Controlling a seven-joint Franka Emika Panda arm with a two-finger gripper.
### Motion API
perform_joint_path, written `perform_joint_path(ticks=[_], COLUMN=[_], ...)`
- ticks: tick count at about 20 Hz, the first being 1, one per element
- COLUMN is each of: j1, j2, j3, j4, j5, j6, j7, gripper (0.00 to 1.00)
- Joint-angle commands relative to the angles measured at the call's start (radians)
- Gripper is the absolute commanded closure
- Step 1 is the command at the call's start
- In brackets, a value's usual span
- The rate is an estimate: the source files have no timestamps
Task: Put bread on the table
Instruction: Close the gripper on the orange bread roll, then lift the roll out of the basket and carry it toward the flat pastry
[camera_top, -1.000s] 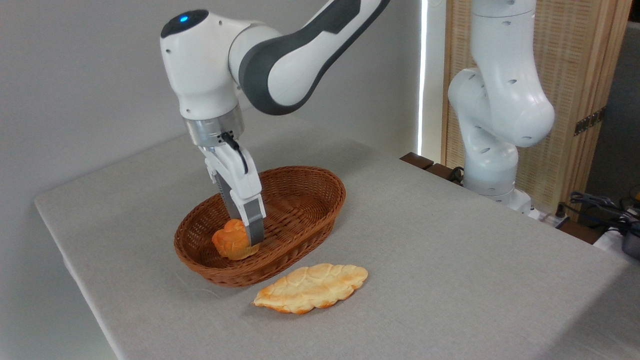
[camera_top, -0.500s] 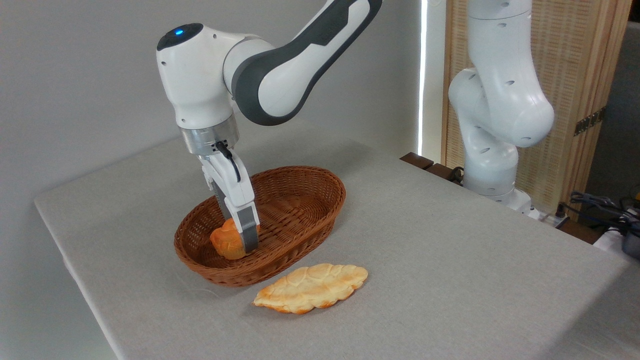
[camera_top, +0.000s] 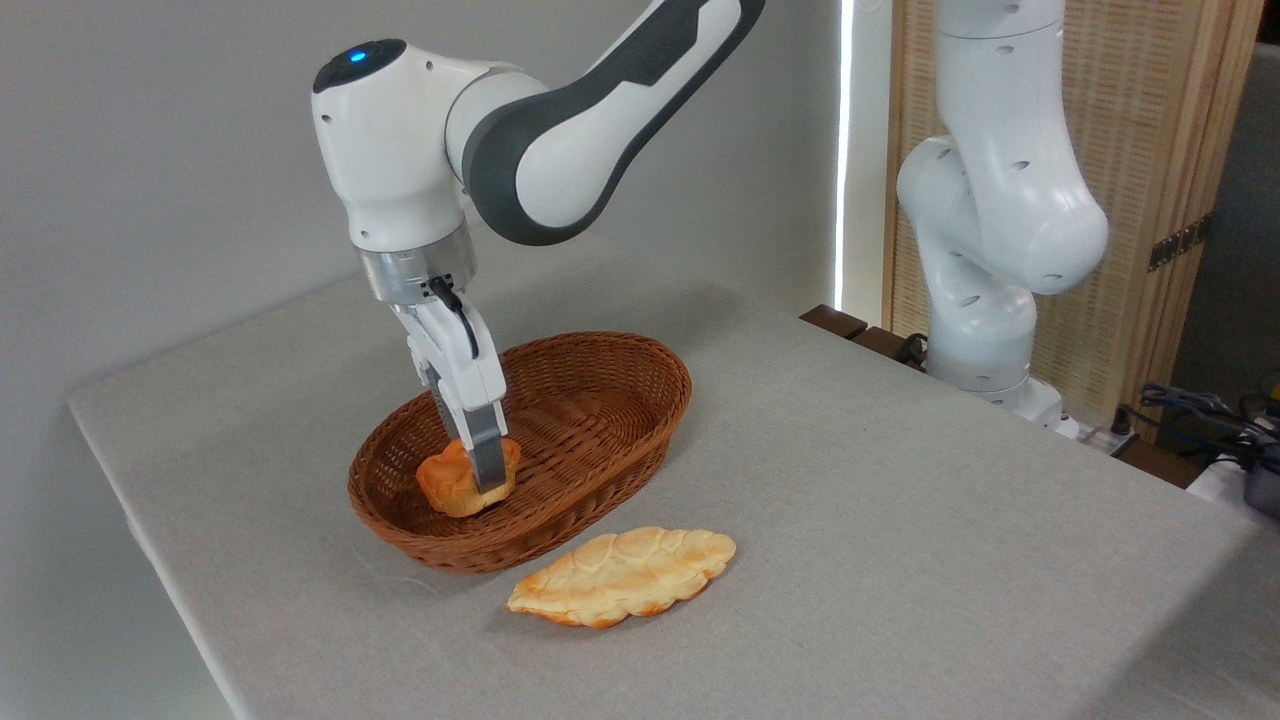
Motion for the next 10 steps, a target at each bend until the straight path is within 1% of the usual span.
perform_joint_path(ticks=[1, 2, 3, 5, 9, 10], j1=[0.000, 0.006, 0.014, 0.017, 0.017, 0.019], j2=[-0.058, -0.078, -0.095, -0.130, -0.178, -0.181], j3=[0.016, 0.019, 0.025, 0.066, 0.132, 0.146], j4=[0.008, 0.006, 0.006, 0.006, 0.006, 0.006], j5=[0.012, 0.012, 0.010, 0.003, 0.009, 0.009], j6=[-0.015, -0.036, -0.055, -0.087, -0.168, -0.193], j7=[-0.006, -0.003, 0.000, 0.002, 0.029, 0.037], gripper=[0.48, 0.47, 0.45, 0.43, 0.42, 0.39])
